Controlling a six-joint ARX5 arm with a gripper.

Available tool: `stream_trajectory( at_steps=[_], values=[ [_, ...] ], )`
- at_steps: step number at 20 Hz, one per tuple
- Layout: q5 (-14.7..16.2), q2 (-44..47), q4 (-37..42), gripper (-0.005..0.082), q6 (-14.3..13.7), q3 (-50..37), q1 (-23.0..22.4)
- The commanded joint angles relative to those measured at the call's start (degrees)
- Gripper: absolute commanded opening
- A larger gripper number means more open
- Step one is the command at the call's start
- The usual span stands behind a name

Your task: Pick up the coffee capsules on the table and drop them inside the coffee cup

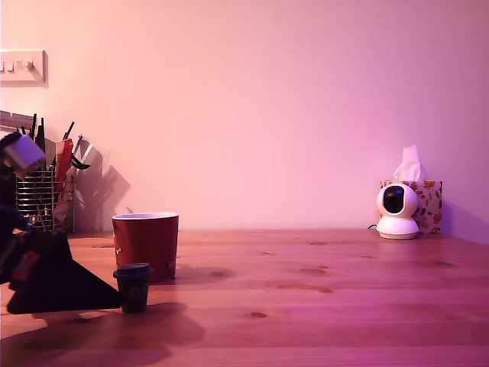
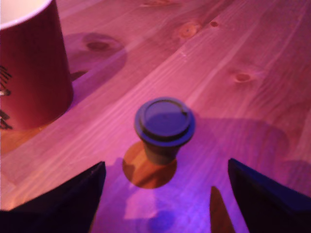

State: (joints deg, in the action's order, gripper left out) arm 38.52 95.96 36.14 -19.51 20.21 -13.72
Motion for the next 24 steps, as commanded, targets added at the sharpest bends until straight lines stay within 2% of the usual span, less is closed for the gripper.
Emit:
stream_trajectory(
  at_steps=[1,11,19,24],
  values=[
    [0.3,2.2,0.4,0.0729,-0.4,0.9,0.0],
    [0.2,4.7,1.5,0.0729,-0.5,3.9,-1.8],
    [0.0,8.0,1.6,0.0729,-0.4,7.8,-5.2],
    [0.0,8.5,0.1,0.0730,0.0,8.3,-5.4]
  ],
)
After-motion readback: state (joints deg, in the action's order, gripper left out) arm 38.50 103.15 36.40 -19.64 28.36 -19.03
